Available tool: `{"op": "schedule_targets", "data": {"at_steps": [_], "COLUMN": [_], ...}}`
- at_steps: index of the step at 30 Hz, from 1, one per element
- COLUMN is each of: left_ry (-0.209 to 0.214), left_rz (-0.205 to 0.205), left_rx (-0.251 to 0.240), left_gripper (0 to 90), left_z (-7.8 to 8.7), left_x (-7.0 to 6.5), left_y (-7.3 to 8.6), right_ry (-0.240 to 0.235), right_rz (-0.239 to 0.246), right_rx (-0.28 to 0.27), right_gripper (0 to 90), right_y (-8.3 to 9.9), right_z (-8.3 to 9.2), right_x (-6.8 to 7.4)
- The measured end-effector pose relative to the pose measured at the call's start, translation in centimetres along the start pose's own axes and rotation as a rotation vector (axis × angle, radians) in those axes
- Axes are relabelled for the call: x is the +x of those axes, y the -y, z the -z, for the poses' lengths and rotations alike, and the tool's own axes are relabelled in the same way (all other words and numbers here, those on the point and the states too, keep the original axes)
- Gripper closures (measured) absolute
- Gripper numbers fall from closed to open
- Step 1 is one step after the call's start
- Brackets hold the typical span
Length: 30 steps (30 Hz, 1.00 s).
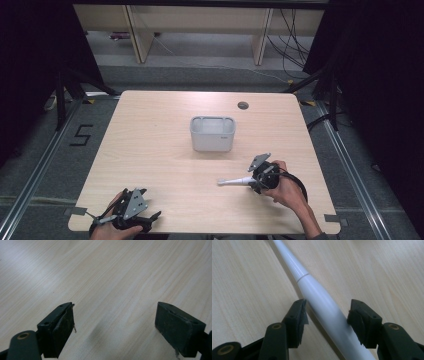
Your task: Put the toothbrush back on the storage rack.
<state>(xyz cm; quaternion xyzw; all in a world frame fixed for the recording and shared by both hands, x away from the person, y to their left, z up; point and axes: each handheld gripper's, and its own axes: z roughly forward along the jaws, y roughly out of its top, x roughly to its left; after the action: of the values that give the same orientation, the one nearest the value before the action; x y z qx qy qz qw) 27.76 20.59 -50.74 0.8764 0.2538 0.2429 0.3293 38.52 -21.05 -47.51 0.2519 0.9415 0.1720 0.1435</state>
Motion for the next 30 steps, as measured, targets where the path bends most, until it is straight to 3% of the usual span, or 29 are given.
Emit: {"op": "schedule_targets", "data": {"at_steps": [5,8,9,14,23,24,30], "left_ry": [0.002,0.007,0.005,0.004,0.006,0.007,0.008], "left_rz": [-0.001,-0.005,-0.004,-0.004,-0.003,-0.003,-0.003], "left_rx": [0.003,0.009,0.008,0.007,0.009,0.01,0.012], "left_gripper": [15.3,15.3,15.3,15.2,15.3,15.3,15.2], "left_z": [0.0,0.0,0.0,0.0,0.0,-0.1,-0.1], "left_x": [-0.1,-0.1,-0.1,0.0,0.0,-0.1,0.0], "left_y": [0.0,0.0,0.0,0.0,0.0,0.1,0.1], "right_ry": [-0.012,-0.018,-0.022,-0.051,-0.076,-0.089,-0.131], "right_rz": [0.022,-0.003,0.026,-0.014,-0.013,0.015,0.016], "right_rx": [0.022,0.035,0.028,0.06,0.119,0.128,0.167], "right_gripper": [49.5,51.1,51.7,54.3,57.6,57.9,60.6], "right_y": [-0.3,-0.3,-0.3,-0.2,-0.4,-0.6,-1.0], "right_z": [-0.3,-0.2,-0.3,-0.2,-0.2,-0.3,-0.4], "right_x": [-0.2,-0.3,-0.5,-0.5,-0.8,-1.0,-1.2]}}
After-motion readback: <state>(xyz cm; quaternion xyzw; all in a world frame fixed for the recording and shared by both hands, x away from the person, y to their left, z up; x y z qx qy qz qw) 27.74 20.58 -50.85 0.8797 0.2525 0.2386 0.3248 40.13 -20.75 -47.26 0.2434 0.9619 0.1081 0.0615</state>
